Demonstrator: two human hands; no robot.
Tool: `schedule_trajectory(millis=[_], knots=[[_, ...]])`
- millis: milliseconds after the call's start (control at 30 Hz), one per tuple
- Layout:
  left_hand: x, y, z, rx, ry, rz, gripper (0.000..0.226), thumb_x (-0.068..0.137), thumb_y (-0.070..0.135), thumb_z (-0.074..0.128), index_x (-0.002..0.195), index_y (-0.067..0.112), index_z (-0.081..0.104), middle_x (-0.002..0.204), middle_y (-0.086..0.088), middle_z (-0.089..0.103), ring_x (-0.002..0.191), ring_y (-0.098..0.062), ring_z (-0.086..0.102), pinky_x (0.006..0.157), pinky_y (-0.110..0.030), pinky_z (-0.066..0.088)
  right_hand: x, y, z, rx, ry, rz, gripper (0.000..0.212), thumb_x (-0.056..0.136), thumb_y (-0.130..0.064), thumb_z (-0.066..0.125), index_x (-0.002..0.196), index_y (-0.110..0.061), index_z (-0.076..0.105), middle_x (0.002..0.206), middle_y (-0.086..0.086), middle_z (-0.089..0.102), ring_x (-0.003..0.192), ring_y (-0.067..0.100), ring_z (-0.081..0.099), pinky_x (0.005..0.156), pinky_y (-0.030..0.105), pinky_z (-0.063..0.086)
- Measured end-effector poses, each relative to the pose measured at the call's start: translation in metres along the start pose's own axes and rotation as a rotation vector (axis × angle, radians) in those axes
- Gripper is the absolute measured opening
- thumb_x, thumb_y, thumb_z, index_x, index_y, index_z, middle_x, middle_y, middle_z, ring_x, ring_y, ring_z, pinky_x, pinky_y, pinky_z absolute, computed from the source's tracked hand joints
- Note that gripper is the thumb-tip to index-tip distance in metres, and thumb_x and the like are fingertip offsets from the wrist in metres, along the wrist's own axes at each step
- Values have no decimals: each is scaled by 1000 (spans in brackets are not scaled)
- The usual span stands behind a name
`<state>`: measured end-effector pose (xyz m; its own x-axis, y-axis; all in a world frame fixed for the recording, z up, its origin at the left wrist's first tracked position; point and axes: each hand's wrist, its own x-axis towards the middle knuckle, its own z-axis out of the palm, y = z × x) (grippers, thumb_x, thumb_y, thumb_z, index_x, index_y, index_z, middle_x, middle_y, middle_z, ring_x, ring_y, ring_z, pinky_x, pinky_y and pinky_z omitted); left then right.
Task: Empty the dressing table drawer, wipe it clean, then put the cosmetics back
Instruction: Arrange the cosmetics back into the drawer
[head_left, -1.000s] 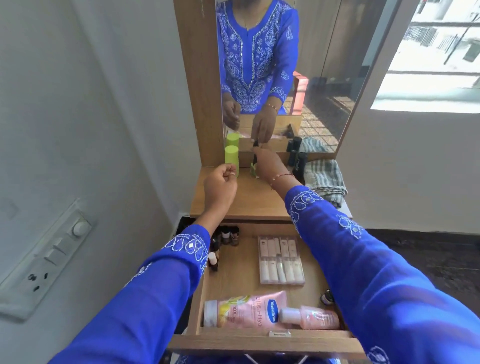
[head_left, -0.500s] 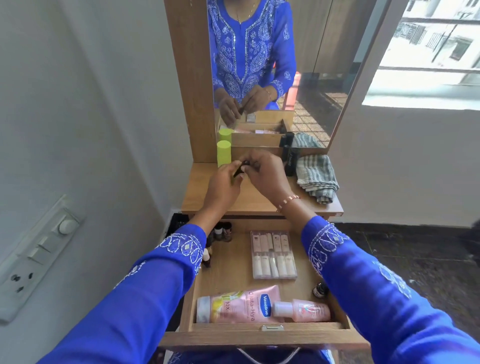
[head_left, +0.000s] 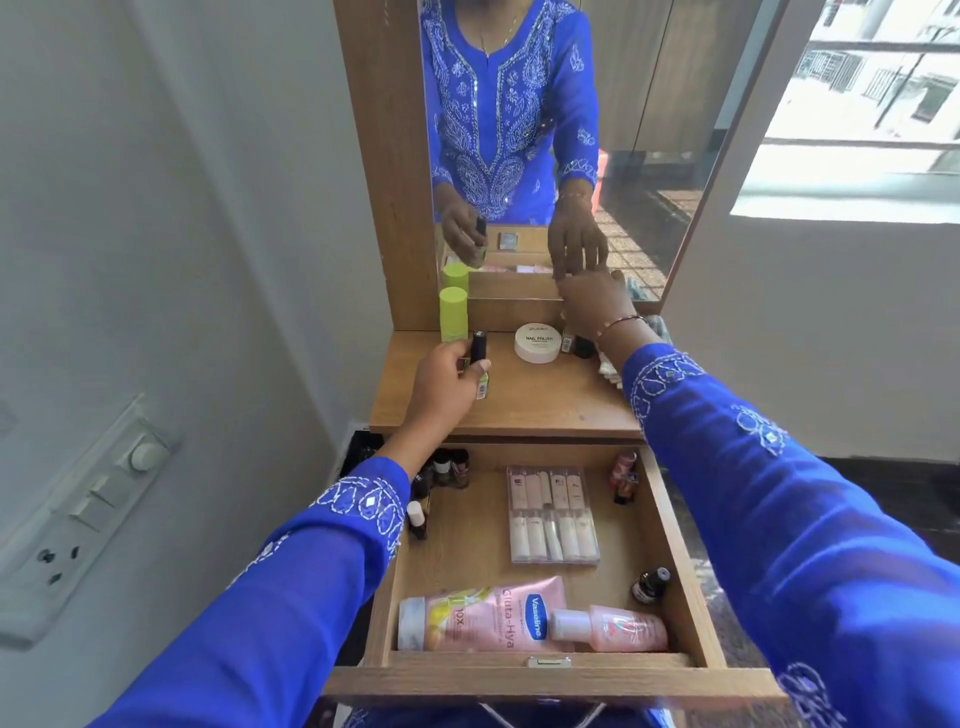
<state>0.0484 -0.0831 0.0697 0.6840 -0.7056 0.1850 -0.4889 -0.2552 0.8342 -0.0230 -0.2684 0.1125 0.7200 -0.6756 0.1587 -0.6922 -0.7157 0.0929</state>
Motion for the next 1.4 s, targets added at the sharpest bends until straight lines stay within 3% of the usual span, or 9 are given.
schedule_trajectory(millis=[400,600,700,767,867,933,1033,1200,1400], knots=[[-6,-3,1,-91,33,-28,21,89,14,58,108,11,65,114,-9,63,105,-20,58,82,-22,40,-22,-1,2,-72,161,-179,29,86,6,41,108,8,61,114,25,54,115,40,43,102,47,31],[-24,-15,-3,-105,108,-51,22,90,16,57,109,9,64,110,-3,62,95,-11,54,70,-14,37,-49,-17,-7,-102,453,-259,21,70,5,43,64,0,62,83,19,64,84,39,63,71,41,52],[-35,-21,-7,-153,141,-80,22,89,17,57,109,9,63,106,-1,61,95,-11,54,73,-18,41,-69,-25,-6,38,563,-312,14,66,8,56,64,-3,64,76,15,61,76,35,61,67,41,55],[-43,-24,-8,-189,167,-85,21,89,16,57,108,10,64,103,0,61,95,-12,56,79,-23,44,-82,-32,0,193,589,-310,23,70,9,46,69,-2,65,76,13,61,73,32,57,60,40,54],[-56,-33,-10,-247,203,-70,17,89,14,57,104,12,64,99,2,62,95,-15,58,84,-29,47,-103,-47,10,375,552,-298,23,76,10,49,75,-4,68,78,11,63,74,29,58,60,37,54],[-67,-45,-9,-235,225,-43,14,89,15,57,101,16,64,95,2,62,92,-16,59,83,-33,48,-118,-55,17,502,473,-305,19,75,12,59,82,-2,70,84,12,65,79,31,61,67,40,56],[-87,-63,-8,-203,283,-63,14,88,19,57,99,13,64,92,-4,64,87,-18,60,78,-35,48,-141,-67,26,658,328,-306,17,83,7,57,93,1,70,94,13,65,86,28,62,78,33,53],[-118,-76,-5,-194,422,-102,19,90,19,55,101,8,64,90,-5,61,78,-10,55,69,-9,39,-161,-83,38,829,207,-301,21,80,8,55,92,1,70,95,13,64,84,25,63,78,28,50],[-137,-81,-6,-169,487,-112,10,90,15,55,92,7,61,85,-2,57,76,-1,52,67,-7,38,-170,-95,56,817,43,-260,21,83,5,55,98,-1,70,101,11,63,90,23,62,79,19,44]])
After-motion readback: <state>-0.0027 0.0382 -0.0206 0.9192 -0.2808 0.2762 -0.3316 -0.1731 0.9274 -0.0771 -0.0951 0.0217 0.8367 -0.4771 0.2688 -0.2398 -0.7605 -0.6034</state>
